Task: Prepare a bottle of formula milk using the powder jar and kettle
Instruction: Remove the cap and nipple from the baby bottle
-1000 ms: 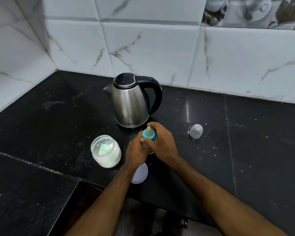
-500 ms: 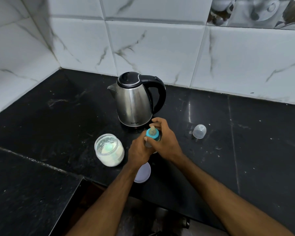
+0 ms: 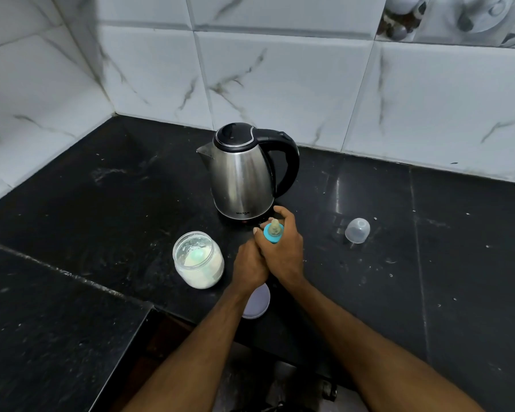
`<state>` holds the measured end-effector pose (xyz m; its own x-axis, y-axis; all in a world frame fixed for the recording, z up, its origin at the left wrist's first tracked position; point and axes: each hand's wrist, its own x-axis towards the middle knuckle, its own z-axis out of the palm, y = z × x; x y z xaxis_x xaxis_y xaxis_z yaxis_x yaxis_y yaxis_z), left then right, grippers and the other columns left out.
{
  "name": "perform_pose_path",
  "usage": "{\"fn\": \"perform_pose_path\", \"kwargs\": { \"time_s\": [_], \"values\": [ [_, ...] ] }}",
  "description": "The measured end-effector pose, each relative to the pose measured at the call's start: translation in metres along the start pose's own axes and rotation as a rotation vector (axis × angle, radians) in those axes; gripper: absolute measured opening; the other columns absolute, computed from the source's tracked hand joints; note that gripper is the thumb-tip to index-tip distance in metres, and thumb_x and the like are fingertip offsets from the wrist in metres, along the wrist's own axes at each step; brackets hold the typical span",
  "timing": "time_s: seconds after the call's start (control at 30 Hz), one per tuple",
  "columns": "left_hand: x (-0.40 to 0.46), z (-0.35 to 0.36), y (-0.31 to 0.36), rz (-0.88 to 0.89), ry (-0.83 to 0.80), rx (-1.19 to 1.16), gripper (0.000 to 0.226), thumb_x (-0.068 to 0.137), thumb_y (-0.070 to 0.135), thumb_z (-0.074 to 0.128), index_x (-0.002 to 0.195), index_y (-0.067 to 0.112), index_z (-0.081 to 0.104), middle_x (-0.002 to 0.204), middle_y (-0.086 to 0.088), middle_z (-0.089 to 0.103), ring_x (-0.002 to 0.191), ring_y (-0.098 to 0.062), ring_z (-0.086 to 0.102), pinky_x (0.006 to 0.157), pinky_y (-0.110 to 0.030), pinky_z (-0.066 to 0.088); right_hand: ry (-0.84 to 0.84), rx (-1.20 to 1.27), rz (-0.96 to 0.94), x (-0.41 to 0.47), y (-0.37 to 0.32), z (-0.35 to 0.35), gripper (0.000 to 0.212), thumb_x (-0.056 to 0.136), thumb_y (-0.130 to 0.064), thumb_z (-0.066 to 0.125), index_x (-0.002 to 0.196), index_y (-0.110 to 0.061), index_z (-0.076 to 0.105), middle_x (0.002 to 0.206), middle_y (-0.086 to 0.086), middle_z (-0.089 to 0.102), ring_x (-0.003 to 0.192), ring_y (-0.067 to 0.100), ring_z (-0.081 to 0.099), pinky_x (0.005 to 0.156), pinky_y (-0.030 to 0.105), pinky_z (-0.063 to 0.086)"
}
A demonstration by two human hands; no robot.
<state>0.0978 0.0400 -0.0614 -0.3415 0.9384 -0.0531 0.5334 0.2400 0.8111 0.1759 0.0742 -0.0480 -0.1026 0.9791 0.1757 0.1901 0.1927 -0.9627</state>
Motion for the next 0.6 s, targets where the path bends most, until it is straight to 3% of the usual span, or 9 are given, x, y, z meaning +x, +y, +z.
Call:
{"fn": "perform_pose_path", "kwargs": {
  "time_s": [0.07,0.13,0.2,0.27,0.37,0.43,0.5,0.6],
  "values": [
    [0.001,-0.001,0.000,-0.002,-0.008,-0.039,0.033,0.087,0.014,0.074,0.118,0.006,0.066,0.110,-0.006,0.073,0.101,-0.018,0.070,0.089,-0.033,0.057,-0.046,-0.001,-0.015,0.002,0.002,-0.002,0.060,0.079,-0.018,0.078,0.131,-0.025,0.048,0.095,-0.007,0.070,0.109,-0.002,0.060,0.093,0.014,0.047],
    [0.002,-0.003,-0.001,-0.010,-0.014,-0.070,0.032,0.086,0.012,0.075,0.117,0.008,0.067,0.107,-0.004,0.074,0.099,-0.016,0.070,0.087,-0.028,0.057,-0.114,-0.016,-0.030,0.006,0.005,-0.005,0.061,0.080,-0.018,0.077,0.132,-0.027,0.046,0.098,-0.007,0.070,0.121,0.000,0.053,0.106,0.027,0.044],
    [0.003,-0.004,-0.001,-0.029,-0.024,-0.094,0.032,0.085,0.012,0.075,0.116,0.009,0.067,0.103,0.000,0.073,0.097,-0.015,0.070,0.085,-0.028,0.057,-0.181,-0.057,-0.048,0.012,0.010,-0.008,0.064,0.078,-0.026,0.076,0.134,-0.031,0.045,0.099,-0.009,0.071,0.122,-0.002,0.051,0.114,0.042,0.036],
    [0.002,-0.004,0.001,-0.047,-0.040,-0.116,0.033,0.083,0.010,0.077,0.115,0.009,0.067,0.097,0.006,0.069,0.094,-0.013,0.068,0.083,-0.024,0.056,-0.250,-0.086,-0.057,0.017,0.013,-0.012,0.069,0.076,-0.034,0.075,0.137,-0.034,0.043,0.104,-0.009,0.071,0.118,0.002,0.056,0.114,0.047,0.035],
    [0.001,-0.004,0.001,-0.039,-0.056,-0.180,0.040,0.079,0.008,0.080,0.115,0.013,0.066,0.098,0.011,0.068,0.092,-0.007,0.067,0.078,-0.012,0.052,-0.402,-0.039,-0.042,0.024,0.010,-0.021,0.076,0.079,-0.020,0.078,0.145,-0.022,0.040,0.107,-0.002,0.071,0.115,0.003,0.059,0.106,0.025,0.042],
    [-0.001,-0.005,0.002,-0.018,-0.057,-0.224,0.040,0.076,0.008,0.083,0.110,0.023,0.066,0.096,0.016,0.069,0.090,-0.001,0.068,0.079,-0.014,0.055,-0.520,-0.021,-0.032,0.030,0.005,-0.030,0.077,0.078,-0.008,0.078,0.145,-0.014,0.040,0.103,0.000,0.073,0.108,0.006,0.064,0.095,0.013,0.044],
    [-0.002,-0.005,0.002,0.010,-0.057,-0.250,0.042,0.074,0.008,0.083,0.109,0.026,0.067,0.099,0.015,0.071,0.093,0.000,0.069,0.084,-0.019,0.056,-0.629,-0.021,-0.015,0.037,-0.002,-0.038,0.077,0.077,-0.001,0.078,0.144,-0.012,0.042,0.105,0.002,0.073,0.106,0.012,0.066,0.090,0.012,0.046],
    [-0.003,-0.006,0.003,0.029,-0.050,-0.255,0.044,0.075,0.010,0.083,0.114,0.021,0.069,0.103,0.011,0.073,0.095,-0.002,0.070,0.084,-0.021,0.056,-0.719,0.004,0.010,0.043,-0.008,-0.042,0.077,0.076,0.003,0.078,0.143,-0.013,0.043,0.116,0.002,0.070,0.104,0.022,0.067,0.090,0.024,0.053]
  ]
}}
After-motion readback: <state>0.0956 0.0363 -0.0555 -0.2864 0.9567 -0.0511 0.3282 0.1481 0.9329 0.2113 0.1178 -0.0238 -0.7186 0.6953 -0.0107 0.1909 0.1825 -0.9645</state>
